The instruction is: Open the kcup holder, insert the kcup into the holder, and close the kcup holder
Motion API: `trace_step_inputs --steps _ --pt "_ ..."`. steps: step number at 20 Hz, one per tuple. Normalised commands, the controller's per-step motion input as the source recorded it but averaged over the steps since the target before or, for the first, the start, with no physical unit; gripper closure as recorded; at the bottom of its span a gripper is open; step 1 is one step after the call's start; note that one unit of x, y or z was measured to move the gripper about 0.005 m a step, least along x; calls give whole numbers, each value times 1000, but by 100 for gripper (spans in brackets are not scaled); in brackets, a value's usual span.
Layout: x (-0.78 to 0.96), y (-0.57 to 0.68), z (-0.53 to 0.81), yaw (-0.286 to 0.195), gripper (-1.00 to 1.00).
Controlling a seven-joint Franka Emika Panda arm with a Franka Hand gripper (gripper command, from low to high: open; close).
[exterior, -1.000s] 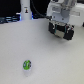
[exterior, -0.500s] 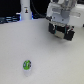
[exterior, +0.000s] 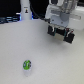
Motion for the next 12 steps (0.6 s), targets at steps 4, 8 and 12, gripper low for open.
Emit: trace_step_inputs --steps 4,8,12 --pt "414 -269 100 -33 100" --pt "756 -393 164 -56 100" --pt "678 -216 99 -64 -100"
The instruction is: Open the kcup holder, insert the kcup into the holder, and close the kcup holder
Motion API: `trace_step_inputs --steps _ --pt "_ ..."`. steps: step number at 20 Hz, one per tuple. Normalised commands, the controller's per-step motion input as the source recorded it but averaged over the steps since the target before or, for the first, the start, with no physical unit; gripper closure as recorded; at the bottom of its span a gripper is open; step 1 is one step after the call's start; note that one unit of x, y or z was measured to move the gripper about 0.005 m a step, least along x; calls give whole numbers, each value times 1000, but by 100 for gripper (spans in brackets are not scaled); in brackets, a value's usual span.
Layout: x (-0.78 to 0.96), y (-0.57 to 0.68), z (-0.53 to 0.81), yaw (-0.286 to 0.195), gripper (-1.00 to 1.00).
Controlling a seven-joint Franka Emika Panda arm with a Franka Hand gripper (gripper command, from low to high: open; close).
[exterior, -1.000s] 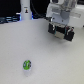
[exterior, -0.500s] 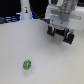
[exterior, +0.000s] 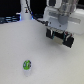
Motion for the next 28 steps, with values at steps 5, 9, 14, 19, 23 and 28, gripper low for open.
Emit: trace_step_inputs --steps 5,9,14,19,23,28 --pt "239 -95 190 -61 -100" --pt "241 -355 311 -102 -100" --pt "198 -593 306 -134 -100" --pt "170 -693 132 -177 -100" --pt "94 -707 14 -204 -100" --pt "94 -729 -4 -198 -100"
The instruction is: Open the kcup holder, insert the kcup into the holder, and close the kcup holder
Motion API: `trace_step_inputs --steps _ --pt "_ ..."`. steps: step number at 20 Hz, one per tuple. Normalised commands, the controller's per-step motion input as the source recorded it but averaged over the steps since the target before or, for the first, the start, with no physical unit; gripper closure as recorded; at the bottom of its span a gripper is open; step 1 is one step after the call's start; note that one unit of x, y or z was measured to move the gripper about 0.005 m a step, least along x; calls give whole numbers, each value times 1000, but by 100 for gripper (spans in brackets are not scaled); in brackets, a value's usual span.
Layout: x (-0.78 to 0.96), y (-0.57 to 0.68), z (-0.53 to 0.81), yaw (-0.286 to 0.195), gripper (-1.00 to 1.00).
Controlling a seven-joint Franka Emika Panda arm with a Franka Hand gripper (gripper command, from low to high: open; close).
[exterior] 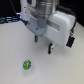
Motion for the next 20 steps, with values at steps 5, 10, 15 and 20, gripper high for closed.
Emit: trace_step_inputs --steps 5,10,15,20 --pt "145 -730 -7 -180 -100" --pt "498 -514 -8 -172 -100" --pt "617 -370 -27 -182 -100" --pt "600 -241 -69 -174 -100"
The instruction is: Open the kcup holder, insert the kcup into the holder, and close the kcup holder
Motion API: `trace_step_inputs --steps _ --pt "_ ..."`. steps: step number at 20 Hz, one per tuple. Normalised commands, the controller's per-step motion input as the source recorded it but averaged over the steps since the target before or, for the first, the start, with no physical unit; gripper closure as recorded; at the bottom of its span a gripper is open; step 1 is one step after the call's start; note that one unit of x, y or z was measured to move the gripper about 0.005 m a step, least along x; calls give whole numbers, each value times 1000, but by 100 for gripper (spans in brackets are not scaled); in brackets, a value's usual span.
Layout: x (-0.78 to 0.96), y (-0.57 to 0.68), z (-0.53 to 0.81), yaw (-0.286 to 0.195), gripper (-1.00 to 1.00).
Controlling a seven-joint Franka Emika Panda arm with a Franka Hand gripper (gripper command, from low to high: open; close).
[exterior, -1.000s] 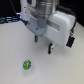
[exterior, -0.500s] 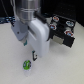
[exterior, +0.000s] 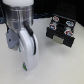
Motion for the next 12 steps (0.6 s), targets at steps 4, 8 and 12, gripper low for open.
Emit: trace_step_inputs --steps 4,8,12 --pt "390 -131 -181 -139 -100" --pt "189 -12 -124 -88 -100" --pt "409 6 55 -92 -100"
